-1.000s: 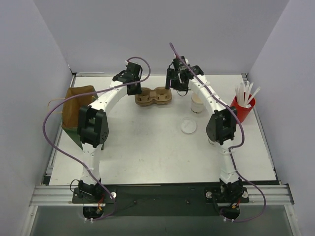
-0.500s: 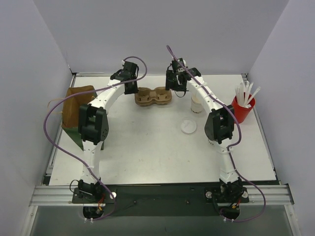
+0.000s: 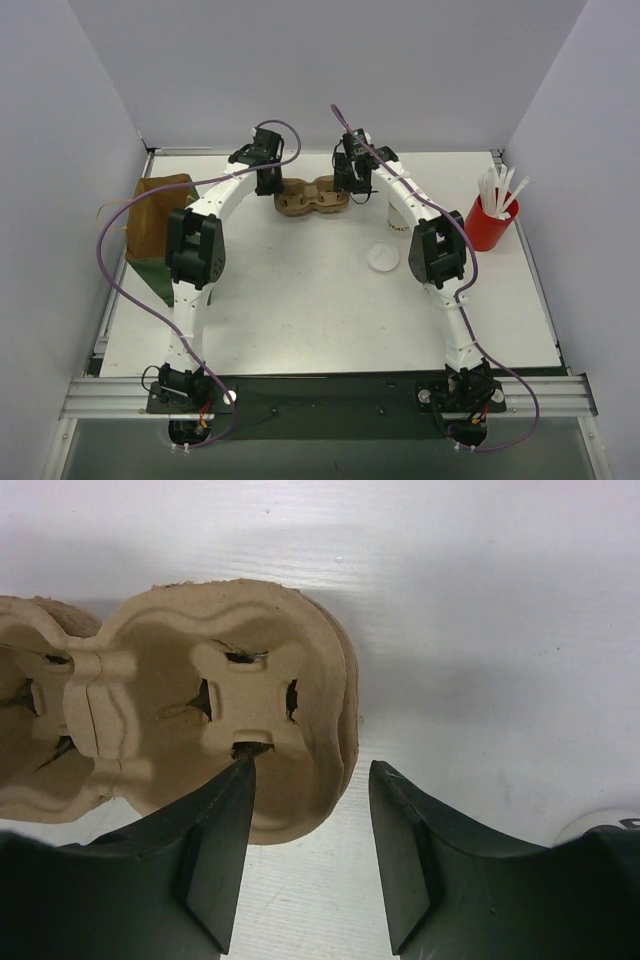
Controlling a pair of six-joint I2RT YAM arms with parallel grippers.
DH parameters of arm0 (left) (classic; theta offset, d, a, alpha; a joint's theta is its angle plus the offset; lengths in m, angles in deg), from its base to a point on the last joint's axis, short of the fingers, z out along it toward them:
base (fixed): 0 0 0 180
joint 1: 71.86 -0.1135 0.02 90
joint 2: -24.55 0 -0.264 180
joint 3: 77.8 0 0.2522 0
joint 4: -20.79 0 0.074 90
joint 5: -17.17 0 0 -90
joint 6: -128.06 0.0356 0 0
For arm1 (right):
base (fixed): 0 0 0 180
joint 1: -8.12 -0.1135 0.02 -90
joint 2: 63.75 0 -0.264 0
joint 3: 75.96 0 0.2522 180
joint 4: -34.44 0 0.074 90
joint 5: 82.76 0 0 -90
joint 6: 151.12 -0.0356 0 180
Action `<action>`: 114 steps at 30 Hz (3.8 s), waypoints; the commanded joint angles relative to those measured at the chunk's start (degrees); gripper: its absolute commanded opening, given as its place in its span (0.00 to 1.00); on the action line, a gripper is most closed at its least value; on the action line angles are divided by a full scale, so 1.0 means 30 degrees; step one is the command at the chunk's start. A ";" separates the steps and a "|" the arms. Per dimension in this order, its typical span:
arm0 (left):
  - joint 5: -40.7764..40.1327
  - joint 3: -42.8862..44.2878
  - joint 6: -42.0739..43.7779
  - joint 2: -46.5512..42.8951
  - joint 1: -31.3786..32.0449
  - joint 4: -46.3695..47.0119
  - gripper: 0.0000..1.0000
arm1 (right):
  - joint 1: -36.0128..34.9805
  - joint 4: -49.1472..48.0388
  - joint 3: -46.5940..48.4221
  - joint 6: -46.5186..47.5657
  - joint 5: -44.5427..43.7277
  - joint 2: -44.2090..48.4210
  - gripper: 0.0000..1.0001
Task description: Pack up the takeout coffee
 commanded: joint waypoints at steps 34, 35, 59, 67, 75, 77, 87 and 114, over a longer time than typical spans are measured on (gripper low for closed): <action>0.0981 0.2688 0.0234 0.1064 -0.0183 -0.0630 0.37 | -0.0239 -0.0888 0.0539 -0.0077 -0.0720 -0.0503 0.18; 0.1011 0.2658 0.0292 0.1064 -0.0183 -0.0659 0.39 | -0.0239 -0.0888 0.0539 -0.0106 -0.0720 -0.0533 0.17; 0.0982 0.1984 0.0497 0.0654 -0.0388 -0.0337 0.43 | -0.0151 -0.0800 0.0246 -0.0077 -0.0808 -0.0621 0.03; 0.1246 0.1837 0.0410 0.0713 -0.0388 -0.0161 0.38 | -0.0151 -0.0800 0.0129 -0.0136 -0.0778 -0.0592 0.03; 0.1187 0.1750 0.0409 0.0713 -0.0388 -0.0132 0.31 | -0.0122 -0.0800 0.0100 -0.0135 -0.0837 -0.0563 0.02; 0.1217 0.1750 0.0438 0.0626 -0.0388 -0.0044 0.28 | -0.0122 -0.0771 0.0129 -0.0106 -0.0837 -0.0563 0.02; 0.1451 0.2013 0.0614 0.0420 -0.0358 -0.0015 0.13 | -0.0151 -0.0829 0.0100 -0.0077 -0.1013 -0.0124 0.02; 0.1744 0.2452 0.0790 0.0097 -0.0358 -0.0395 0.28 | -0.0297 -0.1328 0.0070 0.0187 -0.1072 0.0522 0.27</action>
